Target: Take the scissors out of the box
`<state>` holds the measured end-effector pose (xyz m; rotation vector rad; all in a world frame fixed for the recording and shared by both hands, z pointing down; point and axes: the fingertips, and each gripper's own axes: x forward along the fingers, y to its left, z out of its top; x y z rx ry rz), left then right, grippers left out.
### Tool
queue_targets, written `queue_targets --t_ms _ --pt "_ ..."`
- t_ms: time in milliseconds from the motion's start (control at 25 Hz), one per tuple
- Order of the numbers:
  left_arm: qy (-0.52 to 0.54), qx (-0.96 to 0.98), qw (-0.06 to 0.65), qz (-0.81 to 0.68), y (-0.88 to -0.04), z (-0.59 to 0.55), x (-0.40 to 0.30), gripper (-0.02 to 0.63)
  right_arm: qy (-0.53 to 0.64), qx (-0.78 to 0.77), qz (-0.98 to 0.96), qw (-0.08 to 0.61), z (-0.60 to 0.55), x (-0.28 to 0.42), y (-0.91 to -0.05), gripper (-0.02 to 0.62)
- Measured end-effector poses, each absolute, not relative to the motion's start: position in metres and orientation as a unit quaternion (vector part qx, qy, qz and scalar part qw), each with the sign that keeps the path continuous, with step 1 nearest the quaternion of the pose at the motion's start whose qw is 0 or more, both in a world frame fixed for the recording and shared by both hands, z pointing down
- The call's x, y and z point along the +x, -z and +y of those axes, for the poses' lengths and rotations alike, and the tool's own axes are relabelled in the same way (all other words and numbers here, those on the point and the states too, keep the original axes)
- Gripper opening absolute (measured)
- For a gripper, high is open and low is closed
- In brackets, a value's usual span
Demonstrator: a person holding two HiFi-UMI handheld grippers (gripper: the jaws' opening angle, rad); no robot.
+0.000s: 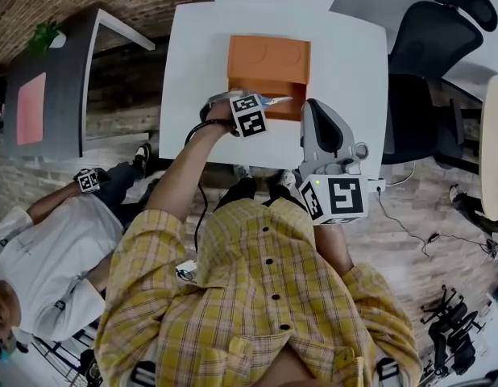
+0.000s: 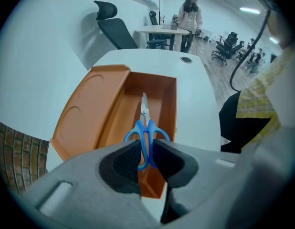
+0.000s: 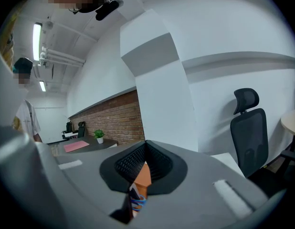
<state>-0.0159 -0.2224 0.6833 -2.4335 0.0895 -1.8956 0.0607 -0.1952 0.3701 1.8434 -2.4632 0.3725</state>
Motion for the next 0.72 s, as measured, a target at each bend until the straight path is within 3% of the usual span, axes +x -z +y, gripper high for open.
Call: queue_targets --t_ms 720 --pt "0.545 -0.828 0.023 0.128 -0.619 -0.218 -0.011 0.083 -0.103 0.599 -0.794 0.007 -0.179 0.062 -0.352 0.005"
